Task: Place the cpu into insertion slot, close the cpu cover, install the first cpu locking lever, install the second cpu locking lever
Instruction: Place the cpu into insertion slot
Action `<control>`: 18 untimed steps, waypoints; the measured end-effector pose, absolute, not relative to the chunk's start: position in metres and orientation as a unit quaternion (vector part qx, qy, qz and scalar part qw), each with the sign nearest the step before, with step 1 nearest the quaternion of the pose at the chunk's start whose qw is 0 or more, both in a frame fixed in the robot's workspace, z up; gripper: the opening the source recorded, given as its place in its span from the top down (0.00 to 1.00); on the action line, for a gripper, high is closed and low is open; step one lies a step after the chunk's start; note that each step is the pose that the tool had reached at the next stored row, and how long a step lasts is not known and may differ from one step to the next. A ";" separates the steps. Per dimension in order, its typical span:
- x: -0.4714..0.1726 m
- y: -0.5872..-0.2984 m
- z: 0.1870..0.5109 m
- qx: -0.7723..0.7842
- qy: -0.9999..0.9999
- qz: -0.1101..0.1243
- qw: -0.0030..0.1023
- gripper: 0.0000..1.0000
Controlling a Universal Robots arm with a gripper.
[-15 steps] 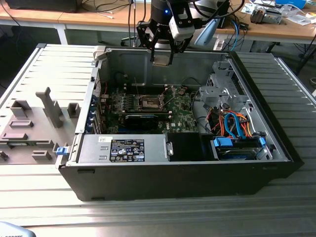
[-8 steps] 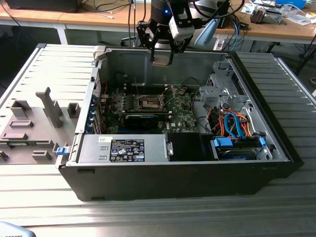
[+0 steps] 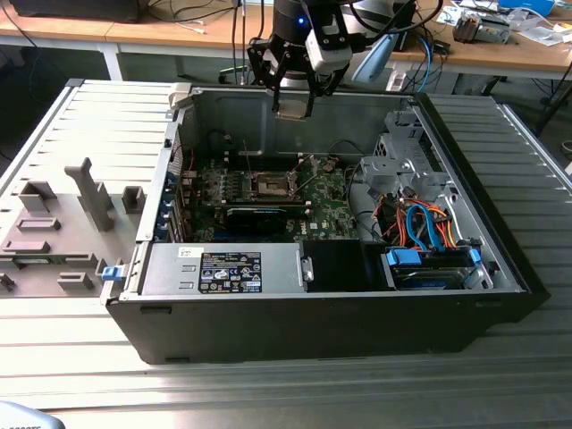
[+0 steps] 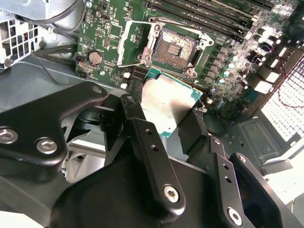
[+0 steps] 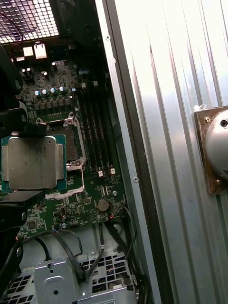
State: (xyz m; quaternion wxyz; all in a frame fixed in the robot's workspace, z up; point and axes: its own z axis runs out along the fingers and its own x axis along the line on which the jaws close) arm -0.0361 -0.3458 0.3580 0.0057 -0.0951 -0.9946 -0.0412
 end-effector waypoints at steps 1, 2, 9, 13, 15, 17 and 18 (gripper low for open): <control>-0.036 -0.346 0.358 -0.096 -0.995 -0.041 0.006 0.46; -0.036 -0.346 0.358 -0.096 -0.995 -0.041 0.006 0.46; -0.036 -0.346 0.358 -0.098 -0.994 -0.041 0.006 0.46; -0.036 -0.346 0.358 -0.099 -0.994 -0.041 0.005 0.46; -0.036 -0.346 0.358 -0.100 -0.994 -0.041 0.005 0.46; -0.036 -0.346 0.358 -0.101 -0.994 -0.041 0.005 0.46; -0.036 -0.346 0.358 -0.101 -0.994 -0.041 0.005 0.46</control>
